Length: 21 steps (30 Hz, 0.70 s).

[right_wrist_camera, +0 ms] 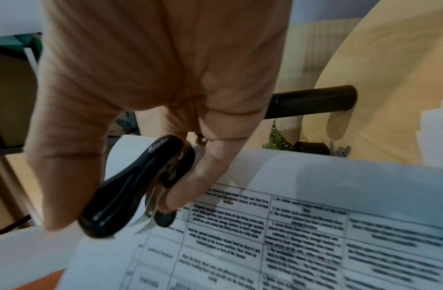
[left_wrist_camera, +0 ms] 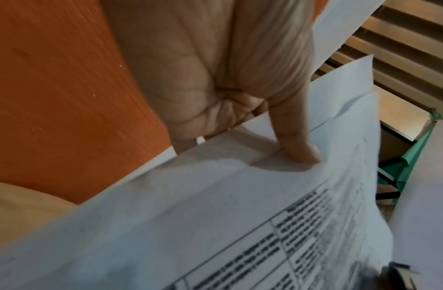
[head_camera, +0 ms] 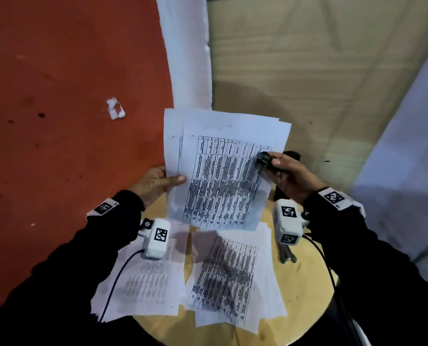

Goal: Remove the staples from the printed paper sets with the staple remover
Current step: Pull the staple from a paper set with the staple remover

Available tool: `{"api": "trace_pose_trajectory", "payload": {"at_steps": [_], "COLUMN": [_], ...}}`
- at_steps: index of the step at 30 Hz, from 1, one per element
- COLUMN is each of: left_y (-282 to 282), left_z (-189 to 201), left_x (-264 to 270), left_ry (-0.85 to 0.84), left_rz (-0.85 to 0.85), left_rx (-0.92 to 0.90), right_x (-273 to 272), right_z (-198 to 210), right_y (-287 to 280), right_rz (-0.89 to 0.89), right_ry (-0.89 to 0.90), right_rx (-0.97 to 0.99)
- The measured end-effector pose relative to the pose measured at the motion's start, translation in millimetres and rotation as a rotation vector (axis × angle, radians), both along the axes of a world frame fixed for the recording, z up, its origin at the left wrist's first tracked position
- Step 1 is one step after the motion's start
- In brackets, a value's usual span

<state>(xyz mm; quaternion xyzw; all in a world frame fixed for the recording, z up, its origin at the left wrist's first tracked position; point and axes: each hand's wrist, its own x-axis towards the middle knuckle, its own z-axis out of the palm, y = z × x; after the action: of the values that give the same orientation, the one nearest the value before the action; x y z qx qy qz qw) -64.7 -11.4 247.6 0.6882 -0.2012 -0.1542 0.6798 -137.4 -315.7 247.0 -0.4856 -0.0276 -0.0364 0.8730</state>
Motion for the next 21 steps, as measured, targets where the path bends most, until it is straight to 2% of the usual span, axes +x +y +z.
{"api": "trace_pose_trajectory", "payload": {"at_steps": [3, 9, 12, 19, 21], "left_y": [-1.1, -35.9, -44.2, -54.4, -56.2], "left_z": [13.7, 72.2, 91.6, 98.1, 98.7], "left_x": [-7.2, -30.0, -28.3, -34.1, -39.5], "left_ry": [-0.034, -0.294, -0.436, -0.290, -0.275], "left_rz": [0.133, 0.364, 0.482, 0.293, 0.290], "left_rx": [0.006, -0.211, -0.108, -0.044, -0.073], "right_x": [-4.2, -17.0, -23.0, -36.3, -37.0], "right_z": [7.5, 13.6, 16.7, 30.5, 34.1], "right_y": [4.4, 1.0, -1.1, -6.5, -1.9], "right_rz": [-0.006, -0.017, -0.033, -0.092, -0.205], "right_ry": [-0.054, -0.126, -0.133, -0.143, -0.132], "right_rx": [-0.022, -0.035, -0.080, -0.070, -0.039]}}
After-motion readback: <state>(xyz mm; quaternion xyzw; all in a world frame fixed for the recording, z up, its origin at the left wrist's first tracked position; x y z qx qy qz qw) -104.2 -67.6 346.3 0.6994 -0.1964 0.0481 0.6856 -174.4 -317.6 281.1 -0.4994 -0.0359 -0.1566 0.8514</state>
